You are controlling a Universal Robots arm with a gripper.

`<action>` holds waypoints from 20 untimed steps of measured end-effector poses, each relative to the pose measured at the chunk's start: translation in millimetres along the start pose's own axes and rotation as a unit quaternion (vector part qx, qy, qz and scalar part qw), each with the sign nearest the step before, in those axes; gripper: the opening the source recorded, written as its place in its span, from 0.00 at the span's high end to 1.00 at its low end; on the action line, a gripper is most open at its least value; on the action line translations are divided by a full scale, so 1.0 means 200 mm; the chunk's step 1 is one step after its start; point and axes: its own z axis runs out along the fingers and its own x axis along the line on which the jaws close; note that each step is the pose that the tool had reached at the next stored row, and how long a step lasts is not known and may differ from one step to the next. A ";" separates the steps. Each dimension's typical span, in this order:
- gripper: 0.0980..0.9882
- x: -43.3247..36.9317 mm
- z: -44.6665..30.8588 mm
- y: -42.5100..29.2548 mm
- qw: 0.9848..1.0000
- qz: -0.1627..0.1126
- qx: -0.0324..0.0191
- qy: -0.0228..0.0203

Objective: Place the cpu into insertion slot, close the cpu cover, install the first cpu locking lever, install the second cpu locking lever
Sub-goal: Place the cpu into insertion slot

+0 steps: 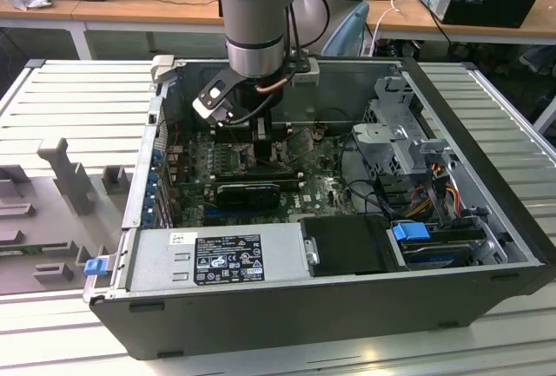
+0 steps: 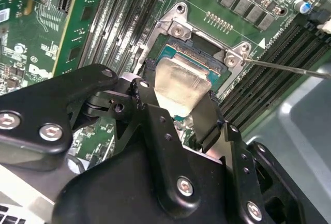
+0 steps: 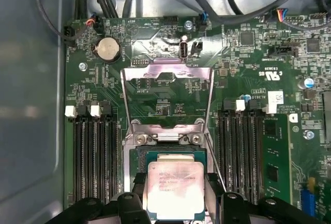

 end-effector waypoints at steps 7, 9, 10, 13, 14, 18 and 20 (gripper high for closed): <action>0.52 0.007 0.029 -0.002 1.000 -0.015 0.000 0.001; 0.52 0.010 0.038 -0.003 1.000 -0.015 0.000 0.001; 0.52 0.011 0.041 -0.004 1.000 -0.016 0.000 0.001; 0.52 0.011 0.047 -0.004 1.000 -0.015 0.001 0.001; 0.52 0.011 0.047 -0.004 1.000 -0.015 0.000 0.001; 0.43 0.011 0.049 -0.004 1.000 -0.015 0.000 0.001; 0.43 0.011 0.049 -0.004 1.000 -0.015 0.000 0.001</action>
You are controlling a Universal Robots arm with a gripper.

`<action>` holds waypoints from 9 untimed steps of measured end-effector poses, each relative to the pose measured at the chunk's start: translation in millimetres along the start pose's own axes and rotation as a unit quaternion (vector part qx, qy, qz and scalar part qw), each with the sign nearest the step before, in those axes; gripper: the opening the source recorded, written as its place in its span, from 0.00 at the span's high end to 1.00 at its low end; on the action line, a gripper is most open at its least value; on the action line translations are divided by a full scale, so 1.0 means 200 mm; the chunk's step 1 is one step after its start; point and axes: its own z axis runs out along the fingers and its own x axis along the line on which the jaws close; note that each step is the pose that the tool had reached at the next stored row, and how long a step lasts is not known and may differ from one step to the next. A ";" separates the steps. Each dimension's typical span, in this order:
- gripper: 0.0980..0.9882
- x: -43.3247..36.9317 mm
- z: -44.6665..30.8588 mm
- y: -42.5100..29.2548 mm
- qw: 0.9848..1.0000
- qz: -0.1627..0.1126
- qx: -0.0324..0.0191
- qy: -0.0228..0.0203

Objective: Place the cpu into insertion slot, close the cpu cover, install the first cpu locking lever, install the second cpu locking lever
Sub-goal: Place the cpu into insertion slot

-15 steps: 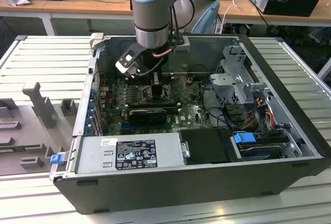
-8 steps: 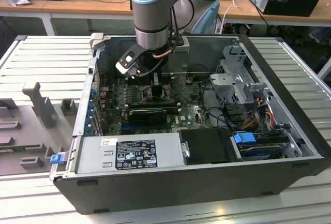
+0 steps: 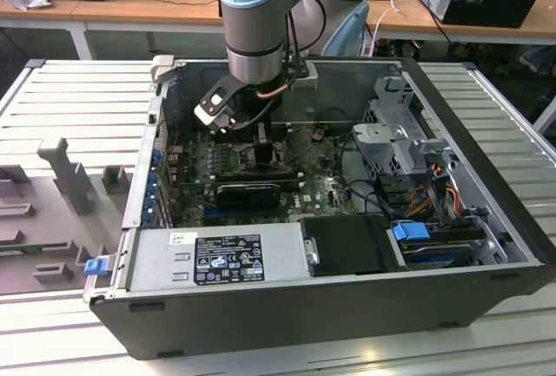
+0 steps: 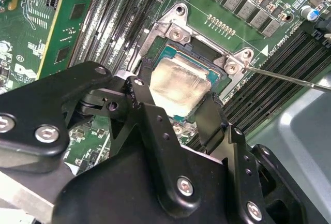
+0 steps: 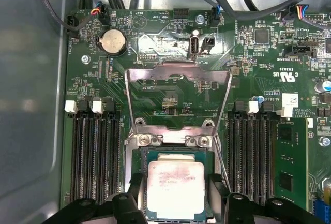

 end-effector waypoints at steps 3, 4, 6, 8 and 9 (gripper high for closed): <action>0.43 0.012 0.002 0.002 1.000 0.000 0.000 0.000; 0.43 0.014 0.003 0.003 1.000 0.000 0.000 0.000; 0.43 0.017 0.006 0.003 1.000 0.000 0.000 0.000; 0.43 0.018 0.009 0.003 1.000 0.000 0.000 0.000; 0.43 0.018 0.009 0.003 1.000 0.000 0.000 0.000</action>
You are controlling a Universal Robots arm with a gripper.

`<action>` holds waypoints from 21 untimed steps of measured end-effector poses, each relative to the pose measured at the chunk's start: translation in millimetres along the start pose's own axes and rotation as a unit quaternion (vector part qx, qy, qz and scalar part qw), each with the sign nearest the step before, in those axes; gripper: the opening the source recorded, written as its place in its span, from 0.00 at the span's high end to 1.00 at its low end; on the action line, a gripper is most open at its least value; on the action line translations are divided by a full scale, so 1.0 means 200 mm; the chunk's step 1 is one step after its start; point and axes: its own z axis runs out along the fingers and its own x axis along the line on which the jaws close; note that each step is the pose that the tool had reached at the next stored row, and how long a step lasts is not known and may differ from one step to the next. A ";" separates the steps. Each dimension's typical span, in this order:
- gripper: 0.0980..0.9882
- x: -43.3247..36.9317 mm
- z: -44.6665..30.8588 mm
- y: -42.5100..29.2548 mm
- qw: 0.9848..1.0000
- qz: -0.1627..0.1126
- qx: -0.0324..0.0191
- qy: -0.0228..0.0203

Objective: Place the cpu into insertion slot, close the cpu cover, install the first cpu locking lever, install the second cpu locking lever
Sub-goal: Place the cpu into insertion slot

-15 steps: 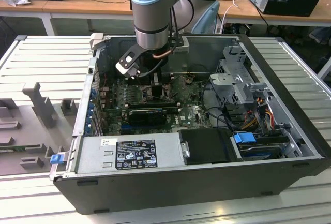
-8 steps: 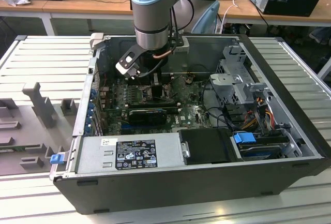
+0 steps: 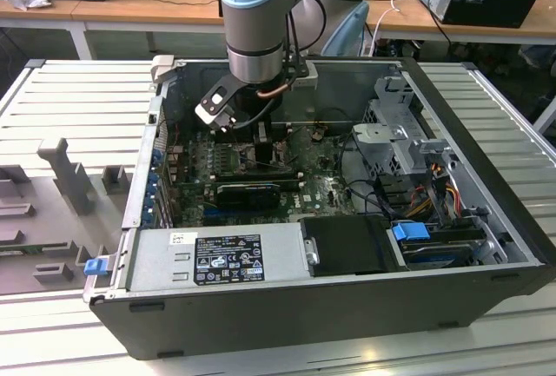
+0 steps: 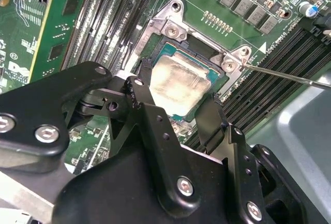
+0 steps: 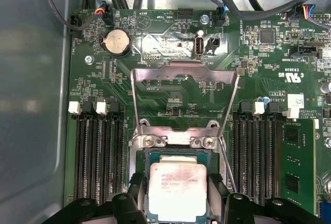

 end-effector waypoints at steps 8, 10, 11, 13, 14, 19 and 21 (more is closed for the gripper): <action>0.43 0.001 -0.050 0.005 1.000 0.000 0.000 0.000; 0.45 -0.001 -0.050 0.005 1.000 0.001 0.000 0.000; 0.52 -0.004 -0.050 0.006 1.000 0.001 0.000 0.000; 0.66 -0.006 -0.050 0.006 1.000 0.001 0.000 0.000; 0.73 -0.007 -0.052 0.006 1.000 0.001 0.000 0.000; 0.99 -0.007 -0.061 0.007 1.000 0.001 0.000 0.000; 0.99 -0.007 -0.068 0.007 1.000 0.001 0.000 0.000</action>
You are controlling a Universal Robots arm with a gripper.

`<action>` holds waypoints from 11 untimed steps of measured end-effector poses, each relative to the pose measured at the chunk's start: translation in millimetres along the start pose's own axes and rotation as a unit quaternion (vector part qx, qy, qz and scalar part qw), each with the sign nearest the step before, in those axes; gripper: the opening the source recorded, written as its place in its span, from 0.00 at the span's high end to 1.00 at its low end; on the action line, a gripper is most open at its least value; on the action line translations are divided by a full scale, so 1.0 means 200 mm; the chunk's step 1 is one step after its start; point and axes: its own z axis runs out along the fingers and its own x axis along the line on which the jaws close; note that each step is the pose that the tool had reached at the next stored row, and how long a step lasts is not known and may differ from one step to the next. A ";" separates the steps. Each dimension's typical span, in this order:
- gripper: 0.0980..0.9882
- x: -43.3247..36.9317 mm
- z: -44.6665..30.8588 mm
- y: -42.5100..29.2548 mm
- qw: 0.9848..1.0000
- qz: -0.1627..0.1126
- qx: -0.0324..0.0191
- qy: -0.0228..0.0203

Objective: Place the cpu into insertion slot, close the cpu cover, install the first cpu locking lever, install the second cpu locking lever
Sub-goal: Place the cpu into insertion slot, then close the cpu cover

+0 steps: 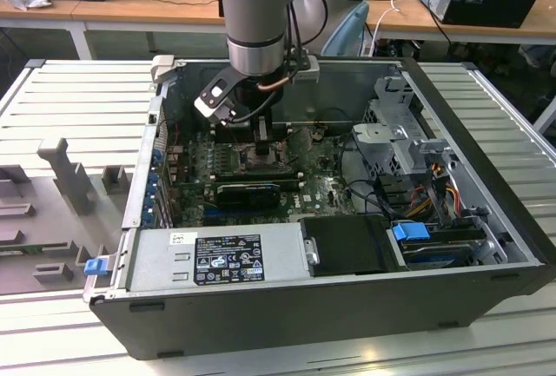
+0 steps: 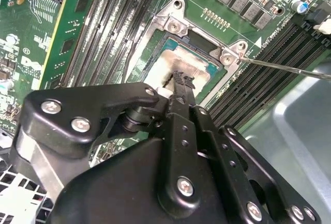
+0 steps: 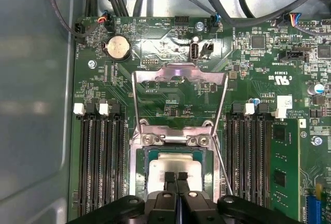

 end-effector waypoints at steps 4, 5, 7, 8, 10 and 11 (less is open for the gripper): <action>0.99 0.000 -0.016 0.001 1.000 0.000 0.000 0.000; 0.99 0.000 -0.021 0.002 1.000 0.000 0.000 0.000; 0.99 0.001 -0.032 0.003 1.000 0.000 0.000 0.000; 0.99 0.001 -0.040 0.003 1.000 0.000 0.000 0.000; 0.99 0.001 -0.053 0.005 1.000 0.000 0.000 0.000; 0.99 0.001 -0.060 0.005 1.000 0.000 0.000 0.000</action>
